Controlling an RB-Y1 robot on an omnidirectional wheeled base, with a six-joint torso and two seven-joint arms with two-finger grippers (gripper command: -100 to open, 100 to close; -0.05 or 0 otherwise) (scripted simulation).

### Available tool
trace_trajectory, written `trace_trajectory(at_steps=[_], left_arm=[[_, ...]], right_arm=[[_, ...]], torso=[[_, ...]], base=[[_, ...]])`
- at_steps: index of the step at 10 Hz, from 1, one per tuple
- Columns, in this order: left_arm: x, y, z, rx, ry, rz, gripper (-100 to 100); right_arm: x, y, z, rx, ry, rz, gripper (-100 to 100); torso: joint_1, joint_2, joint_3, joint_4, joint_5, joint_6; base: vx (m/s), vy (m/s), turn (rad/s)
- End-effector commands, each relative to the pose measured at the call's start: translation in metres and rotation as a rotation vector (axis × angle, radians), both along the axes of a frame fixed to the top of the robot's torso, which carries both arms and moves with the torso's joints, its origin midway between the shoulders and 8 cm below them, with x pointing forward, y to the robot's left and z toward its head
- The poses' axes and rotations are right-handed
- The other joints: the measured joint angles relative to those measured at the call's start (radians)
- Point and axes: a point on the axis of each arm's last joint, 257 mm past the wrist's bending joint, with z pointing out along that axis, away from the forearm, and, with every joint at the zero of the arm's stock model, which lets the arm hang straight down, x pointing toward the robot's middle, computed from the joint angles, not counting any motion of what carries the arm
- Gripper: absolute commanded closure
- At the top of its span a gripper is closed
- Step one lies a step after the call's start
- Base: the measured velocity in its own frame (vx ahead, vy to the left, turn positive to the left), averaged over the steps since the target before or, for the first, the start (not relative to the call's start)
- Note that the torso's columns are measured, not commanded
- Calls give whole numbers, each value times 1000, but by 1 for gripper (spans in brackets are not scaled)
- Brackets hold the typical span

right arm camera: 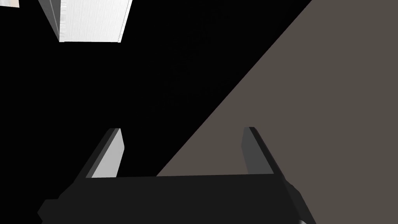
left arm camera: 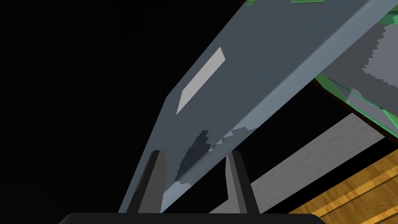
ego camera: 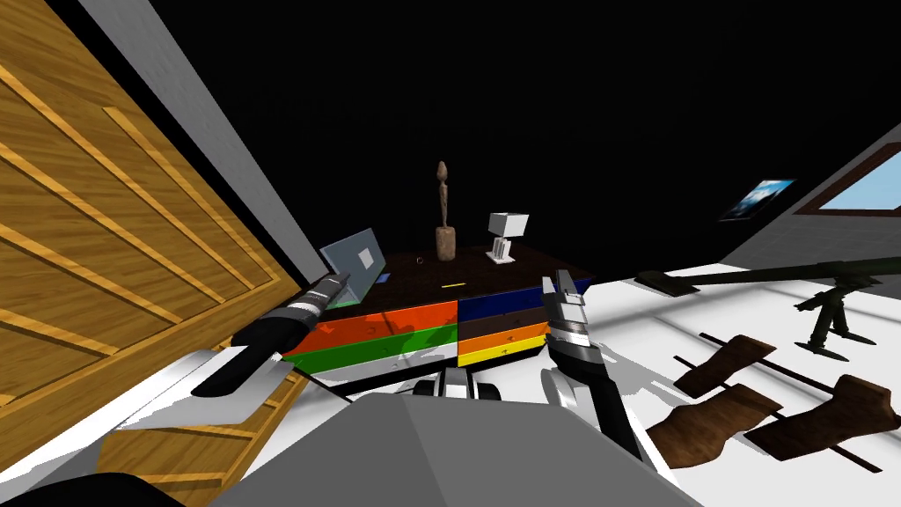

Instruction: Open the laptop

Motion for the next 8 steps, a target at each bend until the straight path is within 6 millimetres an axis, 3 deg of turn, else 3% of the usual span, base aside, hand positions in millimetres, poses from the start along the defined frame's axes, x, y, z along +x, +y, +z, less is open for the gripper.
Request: trace_trajectory(at_steps=[1,7,8], left_arm=[[3,0,-3,-114,-29,-1,100],[11,-4,-9,-384,-100,-13,100],[10,-4,-7,-347,-93,-12,100]], right_arm=[[0,0,0,0,0,0,0],[0,0,0,0,0,0,0],[0,0,0,0,0,0,0]], torso=[[0,-2,-1,0,0,2],[-3,-5,-4,-1,-3,1],[-3,-4,-3,-1,-2,1]], base=[[-11,60,7],[-6,62,-2],[-1,28,-5]])
